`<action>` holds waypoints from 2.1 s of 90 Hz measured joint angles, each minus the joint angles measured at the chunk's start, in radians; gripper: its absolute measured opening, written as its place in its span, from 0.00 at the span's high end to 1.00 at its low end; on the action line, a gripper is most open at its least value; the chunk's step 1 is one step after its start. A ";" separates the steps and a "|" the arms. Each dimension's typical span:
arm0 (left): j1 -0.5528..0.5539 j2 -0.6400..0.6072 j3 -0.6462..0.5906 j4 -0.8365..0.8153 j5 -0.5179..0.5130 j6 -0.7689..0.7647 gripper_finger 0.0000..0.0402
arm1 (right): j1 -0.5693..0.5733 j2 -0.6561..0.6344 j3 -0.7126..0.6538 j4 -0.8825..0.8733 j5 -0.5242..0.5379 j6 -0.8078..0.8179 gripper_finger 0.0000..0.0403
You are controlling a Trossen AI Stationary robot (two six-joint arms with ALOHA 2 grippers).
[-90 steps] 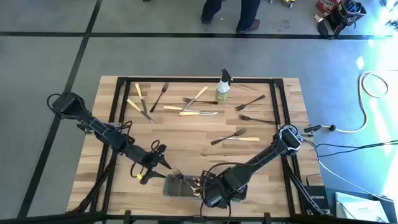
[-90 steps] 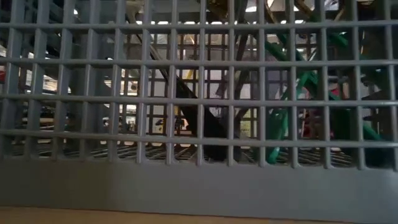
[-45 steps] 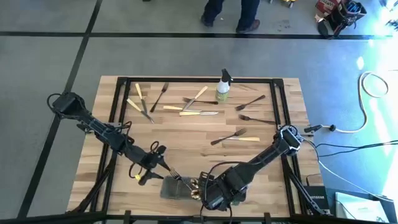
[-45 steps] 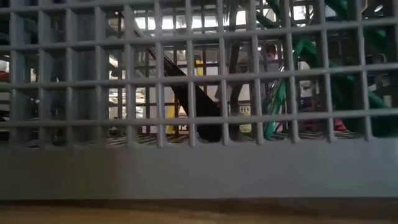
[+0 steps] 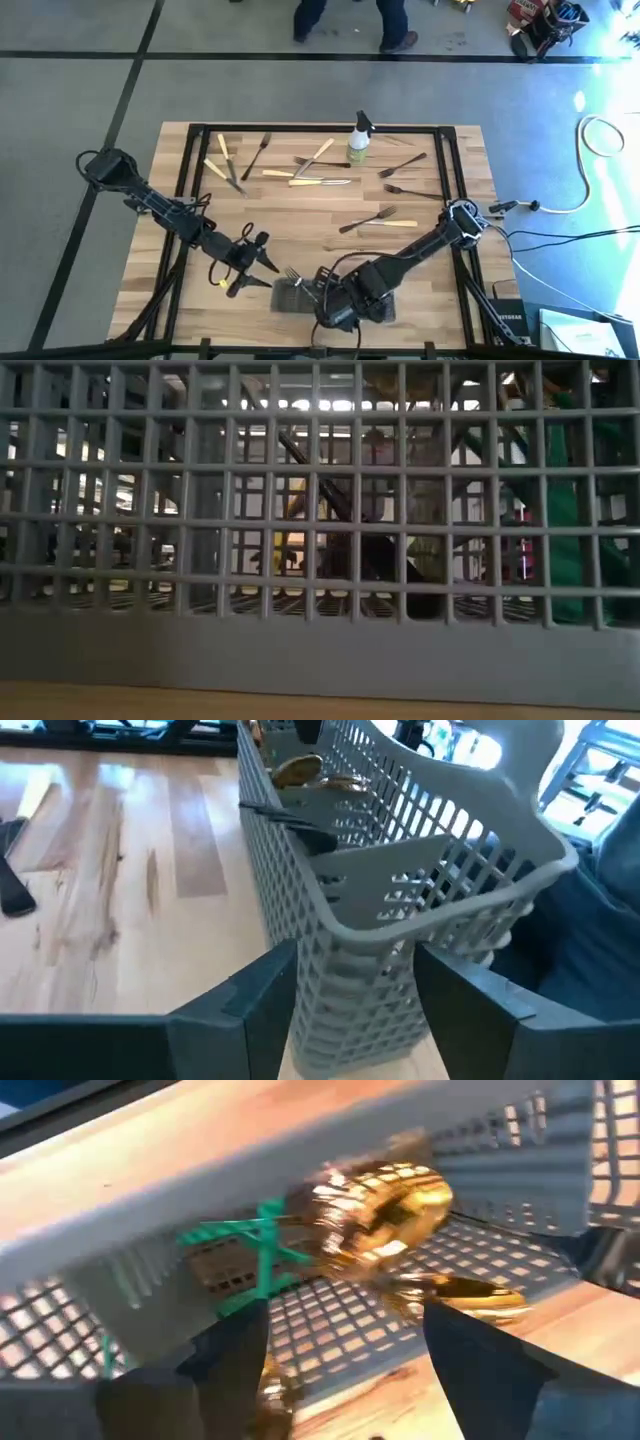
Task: Sort silverware
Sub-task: Adjust the green spoon to its right position
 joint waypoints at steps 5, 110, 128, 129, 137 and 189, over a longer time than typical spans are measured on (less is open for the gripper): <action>0.000 0.002 0.000 0.002 0.001 -0.001 0.54 | -0.006 0.000 0.000 0.002 0.000 -0.004 0.38; -0.003 0.004 -0.002 -0.016 0.010 0.007 0.54 | -0.012 0.014 0.015 -0.097 0.109 -0.142 0.38; -0.003 0.004 -0.002 -0.018 0.012 0.004 0.54 | -0.014 0.004 0.068 -0.124 0.176 -0.107 0.38; -0.003 0.004 -0.002 -0.018 0.012 0.004 0.54 | -0.016 0.002 0.075 -0.130 0.167 -0.092 0.39; -0.003 0.004 -0.002 -0.016 0.013 0.004 0.54 | -0.051 -0.009 0.125 -0.182 0.034 0.079 0.41; -0.003 0.004 -0.002 -0.028 0.012 0.012 0.54 | -0.161 0.004 0.134 -0.206 -0.410 0.590 0.57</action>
